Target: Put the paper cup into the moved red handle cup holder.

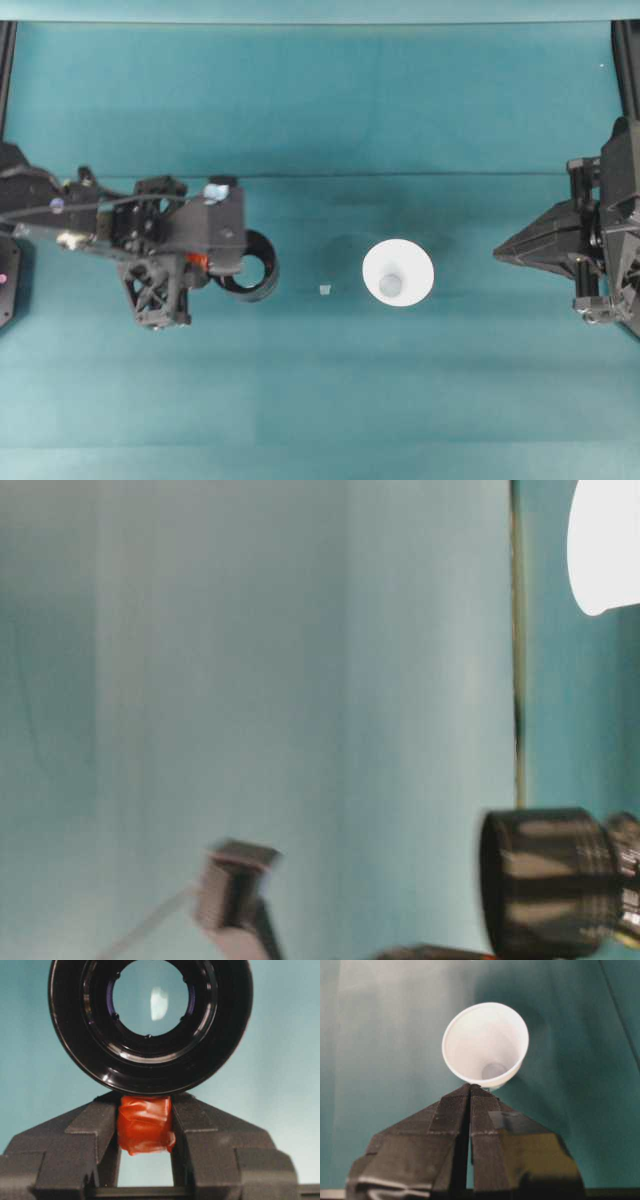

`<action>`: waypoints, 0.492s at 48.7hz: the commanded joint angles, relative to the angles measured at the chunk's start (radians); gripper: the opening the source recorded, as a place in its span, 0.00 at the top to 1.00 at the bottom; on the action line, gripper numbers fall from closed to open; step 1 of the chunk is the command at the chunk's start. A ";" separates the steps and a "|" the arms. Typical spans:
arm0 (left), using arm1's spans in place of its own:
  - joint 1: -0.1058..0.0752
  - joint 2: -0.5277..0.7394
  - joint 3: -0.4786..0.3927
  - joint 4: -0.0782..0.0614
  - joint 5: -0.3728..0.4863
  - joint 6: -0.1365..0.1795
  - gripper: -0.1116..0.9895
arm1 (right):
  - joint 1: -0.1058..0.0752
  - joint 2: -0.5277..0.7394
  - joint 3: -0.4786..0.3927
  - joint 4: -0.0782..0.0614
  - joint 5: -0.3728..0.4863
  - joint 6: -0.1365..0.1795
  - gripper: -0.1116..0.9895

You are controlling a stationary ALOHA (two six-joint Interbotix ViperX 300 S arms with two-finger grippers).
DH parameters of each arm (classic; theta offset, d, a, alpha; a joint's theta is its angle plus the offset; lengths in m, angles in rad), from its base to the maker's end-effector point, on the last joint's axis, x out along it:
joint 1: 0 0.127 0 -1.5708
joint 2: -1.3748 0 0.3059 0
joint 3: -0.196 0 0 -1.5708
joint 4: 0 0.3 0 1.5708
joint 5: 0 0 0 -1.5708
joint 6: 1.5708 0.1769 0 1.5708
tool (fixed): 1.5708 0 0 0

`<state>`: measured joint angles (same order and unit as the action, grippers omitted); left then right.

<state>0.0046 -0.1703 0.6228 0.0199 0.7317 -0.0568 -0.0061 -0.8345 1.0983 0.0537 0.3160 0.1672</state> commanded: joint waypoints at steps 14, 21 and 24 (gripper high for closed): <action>0.005 0.075 -0.146 0.002 0.051 0.040 0.64 | 0.000 0.003 -0.014 0.002 -0.008 0.009 0.99; 0.006 0.144 -0.196 0.002 0.034 0.043 0.64 | -0.002 0.003 -0.014 0.002 -0.008 0.009 0.99; 0.005 0.172 -0.216 0.003 0.031 0.044 0.64 | -0.002 0.003 -0.014 0.000 -0.008 0.009 0.99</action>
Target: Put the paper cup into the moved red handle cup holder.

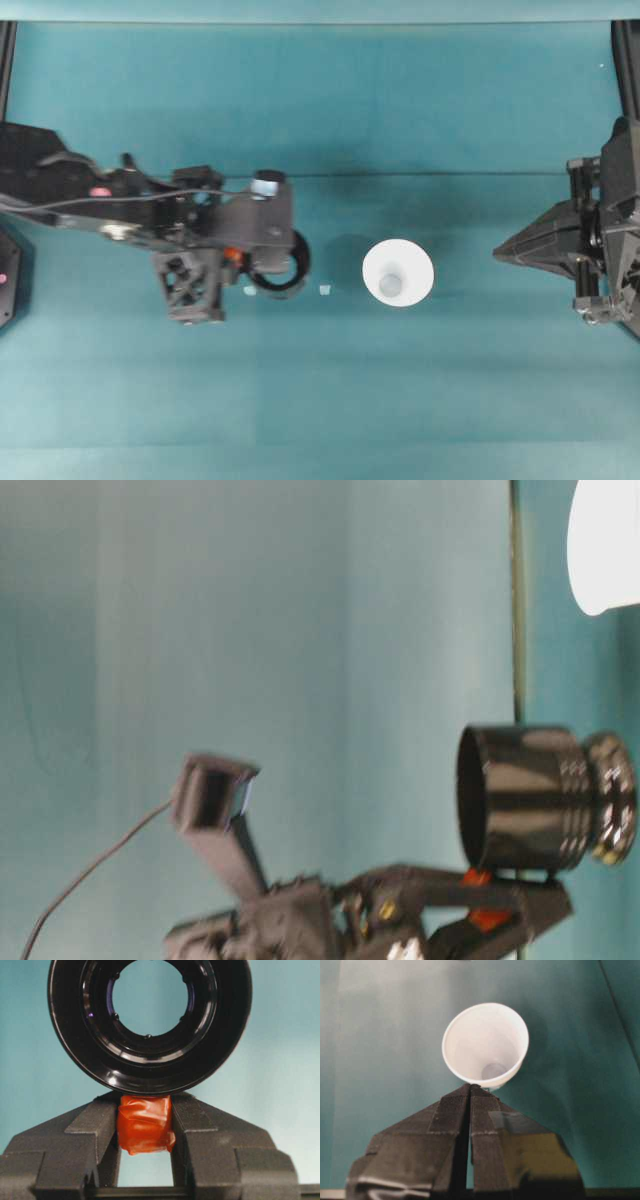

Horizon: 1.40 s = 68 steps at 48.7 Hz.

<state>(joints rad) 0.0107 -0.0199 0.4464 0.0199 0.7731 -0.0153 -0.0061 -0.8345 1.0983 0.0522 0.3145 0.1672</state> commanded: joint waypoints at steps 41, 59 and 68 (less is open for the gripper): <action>0.002 0.232 -0.100 0.002 -0.094 0.029 0.64 | -0.002 0.003 -0.012 0.002 -0.005 0.009 0.99; 0.009 0.232 -0.072 0.003 -0.173 0.026 0.64 | -0.002 0.003 -0.011 0.002 -0.002 0.009 0.99; 0.009 0.225 -0.046 0.002 -0.196 0.028 0.64 | -0.002 0.003 -0.009 0.003 -0.005 0.009 0.99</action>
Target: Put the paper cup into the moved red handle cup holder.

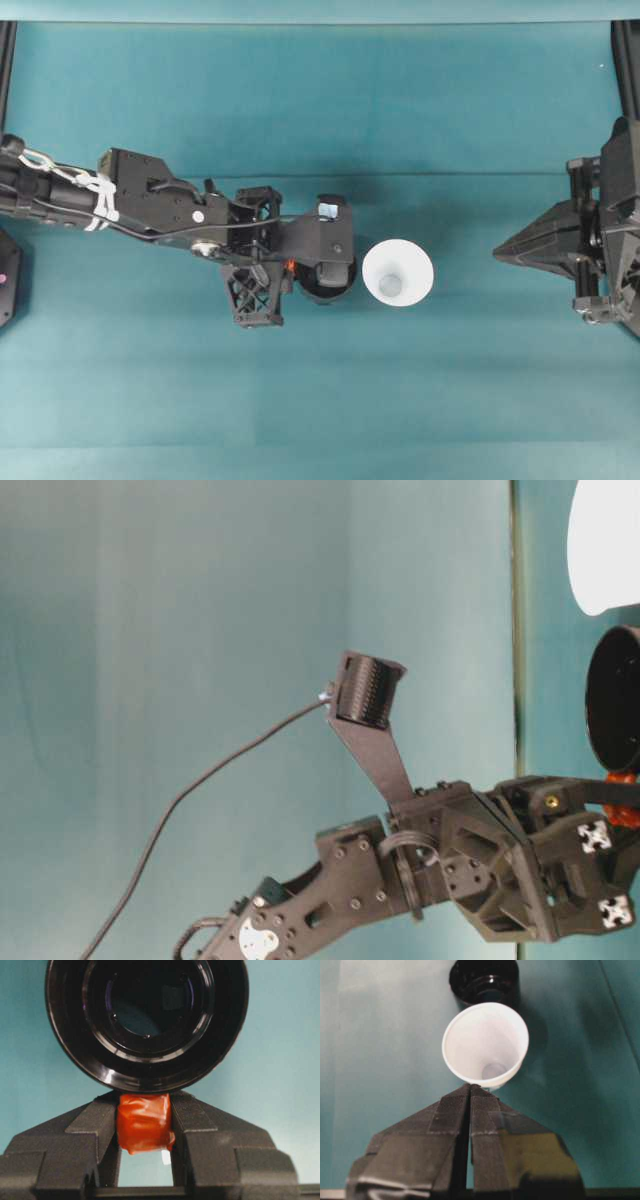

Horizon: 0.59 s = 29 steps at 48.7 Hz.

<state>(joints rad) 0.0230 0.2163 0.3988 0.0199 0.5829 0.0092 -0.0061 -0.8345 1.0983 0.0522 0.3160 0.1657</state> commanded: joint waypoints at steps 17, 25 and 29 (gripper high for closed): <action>-0.003 -0.014 0.006 0.002 -0.025 0.002 0.64 | -0.002 0.003 -0.005 0.002 -0.003 0.011 0.99; -0.003 -0.017 0.008 0.002 -0.025 0.002 0.64 | -0.002 0.002 -0.005 0.002 -0.003 0.011 0.99; -0.003 -0.021 0.008 0.003 -0.025 0.002 0.64 | -0.002 0.003 -0.005 0.002 -0.003 0.011 0.99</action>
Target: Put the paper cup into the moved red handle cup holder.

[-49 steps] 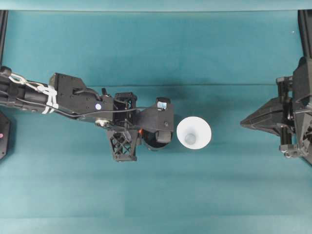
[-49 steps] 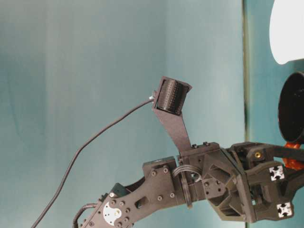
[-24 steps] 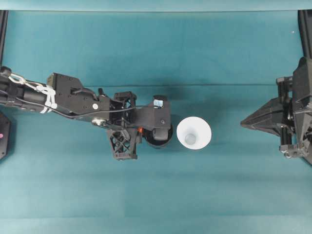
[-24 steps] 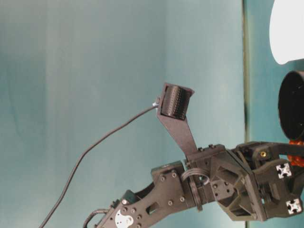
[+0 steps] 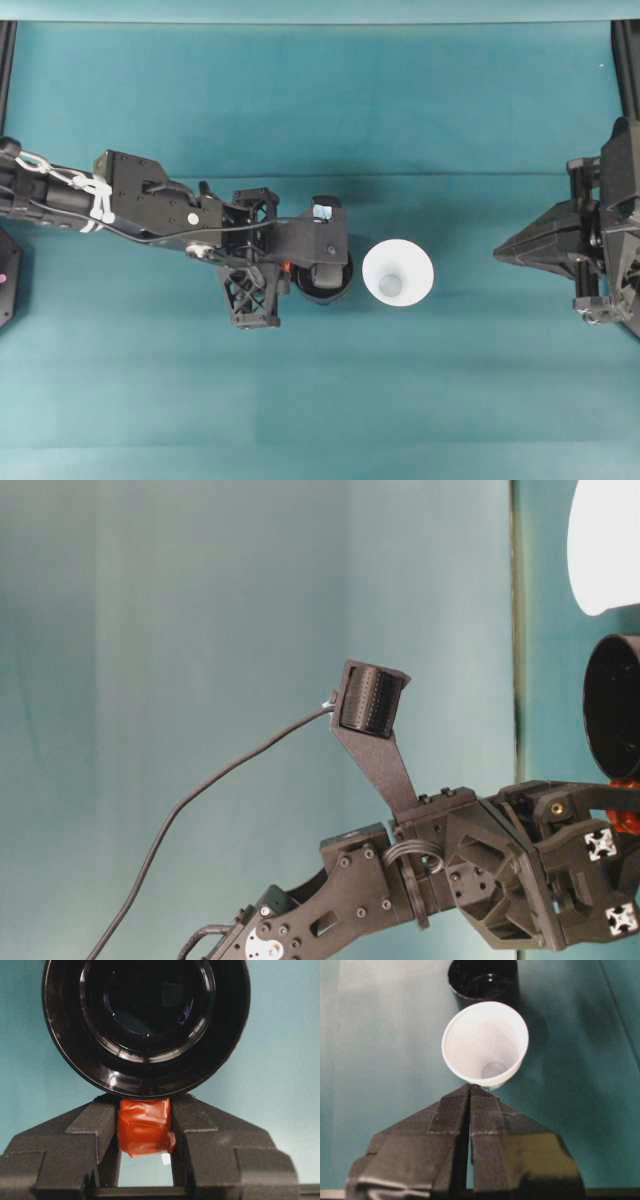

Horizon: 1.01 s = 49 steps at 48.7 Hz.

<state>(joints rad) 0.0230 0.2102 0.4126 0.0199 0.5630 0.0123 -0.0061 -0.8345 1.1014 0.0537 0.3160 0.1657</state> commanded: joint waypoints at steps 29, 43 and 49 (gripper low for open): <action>0.006 -0.031 -0.006 0.002 -0.006 -0.002 0.64 | -0.002 0.002 0.002 0.000 -0.003 0.009 0.99; 0.006 -0.031 -0.002 0.002 -0.006 -0.008 0.57 | -0.002 0.002 0.002 0.000 -0.003 0.011 0.99; 0.005 -0.031 -0.002 0.002 -0.011 -0.009 0.23 | 0.000 0.002 0.002 0.002 -0.003 0.011 0.99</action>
<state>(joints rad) 0.0307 0.1994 0.4172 0.0199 0.5599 0.0046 -0.0061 -0.8360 1.1106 0.0537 0.3175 0.1672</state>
